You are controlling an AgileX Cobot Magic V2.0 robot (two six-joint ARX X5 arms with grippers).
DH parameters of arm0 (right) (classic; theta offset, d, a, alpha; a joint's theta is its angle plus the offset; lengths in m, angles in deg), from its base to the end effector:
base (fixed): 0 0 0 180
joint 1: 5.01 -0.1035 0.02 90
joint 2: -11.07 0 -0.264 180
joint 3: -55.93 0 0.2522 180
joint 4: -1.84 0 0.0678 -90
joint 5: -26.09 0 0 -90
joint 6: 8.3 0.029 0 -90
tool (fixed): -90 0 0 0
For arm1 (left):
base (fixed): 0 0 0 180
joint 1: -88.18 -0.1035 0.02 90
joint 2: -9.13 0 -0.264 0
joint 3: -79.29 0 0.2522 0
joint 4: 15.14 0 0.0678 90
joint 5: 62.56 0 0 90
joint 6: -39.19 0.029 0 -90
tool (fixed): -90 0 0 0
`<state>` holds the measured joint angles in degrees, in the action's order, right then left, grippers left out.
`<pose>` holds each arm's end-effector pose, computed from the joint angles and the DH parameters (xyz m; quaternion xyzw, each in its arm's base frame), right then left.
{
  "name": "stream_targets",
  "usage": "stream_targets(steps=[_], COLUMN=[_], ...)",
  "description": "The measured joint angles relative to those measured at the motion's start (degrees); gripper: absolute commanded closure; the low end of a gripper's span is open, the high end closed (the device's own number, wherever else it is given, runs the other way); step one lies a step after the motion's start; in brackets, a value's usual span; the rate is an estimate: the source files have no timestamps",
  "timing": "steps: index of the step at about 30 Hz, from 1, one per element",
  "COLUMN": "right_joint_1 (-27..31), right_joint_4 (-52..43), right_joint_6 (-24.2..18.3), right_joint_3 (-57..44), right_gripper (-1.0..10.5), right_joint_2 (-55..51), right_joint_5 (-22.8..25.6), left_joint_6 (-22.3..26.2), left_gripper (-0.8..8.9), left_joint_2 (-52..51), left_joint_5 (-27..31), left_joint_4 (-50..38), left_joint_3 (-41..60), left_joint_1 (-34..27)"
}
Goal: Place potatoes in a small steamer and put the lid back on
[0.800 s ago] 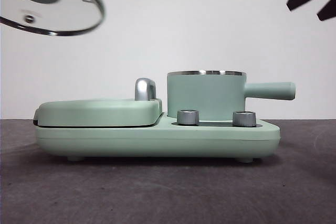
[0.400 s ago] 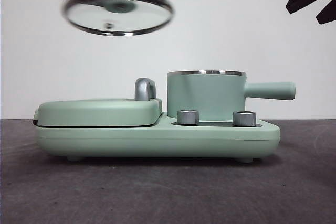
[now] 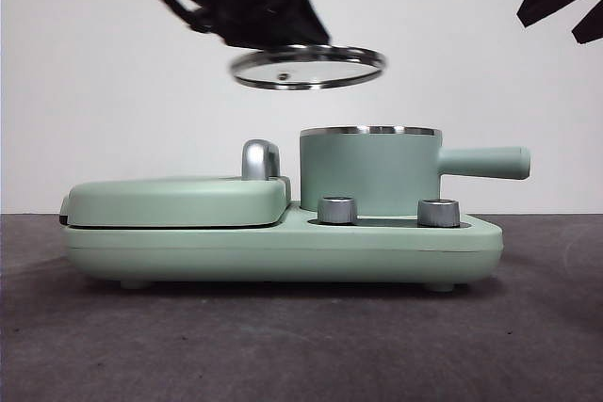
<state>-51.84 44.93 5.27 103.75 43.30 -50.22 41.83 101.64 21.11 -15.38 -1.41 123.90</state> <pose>0.0903 0.0863 0.2678 -0.0089 0.2366 0.2508 0.9386 0.3010 -0.2204 0.2963 0.0470 0.0893 -0.3591 0.9278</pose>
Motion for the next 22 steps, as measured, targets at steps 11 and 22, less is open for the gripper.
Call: stream_targets(steps=[11, 22], right_joint_1=[0.00, 0.00], right_joint_4=[0.02, 0.20], right_joint_6=[-0.26, -0.74], right_joint_3=[0.00, 0.00], right_gripper=[6.6, 6.6], right_joint_2=[0.00, 0.00], right_joint_5=[0.02, 1.55], left_joint_6=[4.04, 4.00], left_gripper=[8.01, 8.01], left_joint_2=[14.67, 18.10], left_joint_5=[-0.04, -1.53], left_joint_4=[-0.85, 0.07], left_joint_3=[-16.04, -16.11], left_joint_1=[1.42, 1.46])
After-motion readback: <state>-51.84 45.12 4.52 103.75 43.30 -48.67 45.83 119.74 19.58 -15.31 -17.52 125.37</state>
